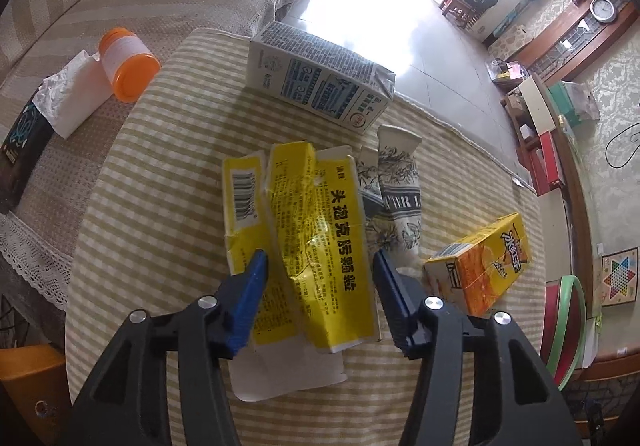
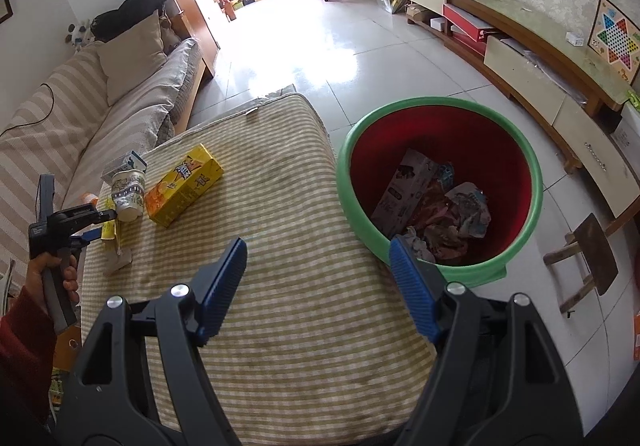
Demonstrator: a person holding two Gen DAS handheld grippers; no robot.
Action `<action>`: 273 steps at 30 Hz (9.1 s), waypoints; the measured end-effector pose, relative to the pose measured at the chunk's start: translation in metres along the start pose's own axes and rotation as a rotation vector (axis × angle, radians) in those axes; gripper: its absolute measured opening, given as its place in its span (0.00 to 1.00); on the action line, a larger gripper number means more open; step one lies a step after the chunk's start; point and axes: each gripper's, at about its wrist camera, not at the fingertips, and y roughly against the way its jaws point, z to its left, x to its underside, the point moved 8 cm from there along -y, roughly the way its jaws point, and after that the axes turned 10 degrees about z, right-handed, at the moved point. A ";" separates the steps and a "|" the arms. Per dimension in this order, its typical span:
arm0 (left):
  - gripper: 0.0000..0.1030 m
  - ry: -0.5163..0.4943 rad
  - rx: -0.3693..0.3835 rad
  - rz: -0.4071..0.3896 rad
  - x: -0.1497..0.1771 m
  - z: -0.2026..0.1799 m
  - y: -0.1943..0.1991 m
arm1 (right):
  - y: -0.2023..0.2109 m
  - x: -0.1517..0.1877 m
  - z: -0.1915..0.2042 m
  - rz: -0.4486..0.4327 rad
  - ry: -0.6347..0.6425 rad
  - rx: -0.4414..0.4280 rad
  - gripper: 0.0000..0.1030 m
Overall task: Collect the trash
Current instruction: 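Move both tools back toward the yellow packets on the table, then grasp the torn yellow packet with the left tool while the right tool grasps the yellow iced-tea carton, then lift the yellow packet with the left tool while the right tool lifts the iced-tea carton, then carry the packet and carton over the red bin and open both tools, then grasp the white printed paper cup with the left tool, then grasp the white-blue milk carton with the right tool while the left tool holds the cup, then lift the paper cup with the left tool while the right tool lifts the milk carton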
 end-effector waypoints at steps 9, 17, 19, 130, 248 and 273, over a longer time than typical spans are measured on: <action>0.30 0.044 -0.039 -0.019 0.005 0.014 -0.002 | -0.004 0.005 0.027 0.029 0.066 -0.021 0.70; 0.30 -0.105 -0.065 -0.079 0.062 0.015 0.042 | -0.032 0.001 0.091 0.070 0.149 -0.106 0.70; 0.30 -0.117 -0.069 -0.060 0.087 0.020 0.047 | -0.049 -0.001 0.117 0.096 0.179 -0.136 0.70; 0.50 -0.541 0.115 -0.402 0.101 -0.237 0.189 | 0.107 -0.058 0.053 -0.349 0.185 0.077 0.68; 0.39 -0.077 -0.151 -0.028 0.120 0.100 0.052 | -0.223 -0.110 0.398 0.366 1.116 0.070 0.88; 0.55 -0.054 -0.015 -0.010 0.109 0.101 0.042 | -0.155 -0.026 0.294 0.505 0.776 -0.103 0.37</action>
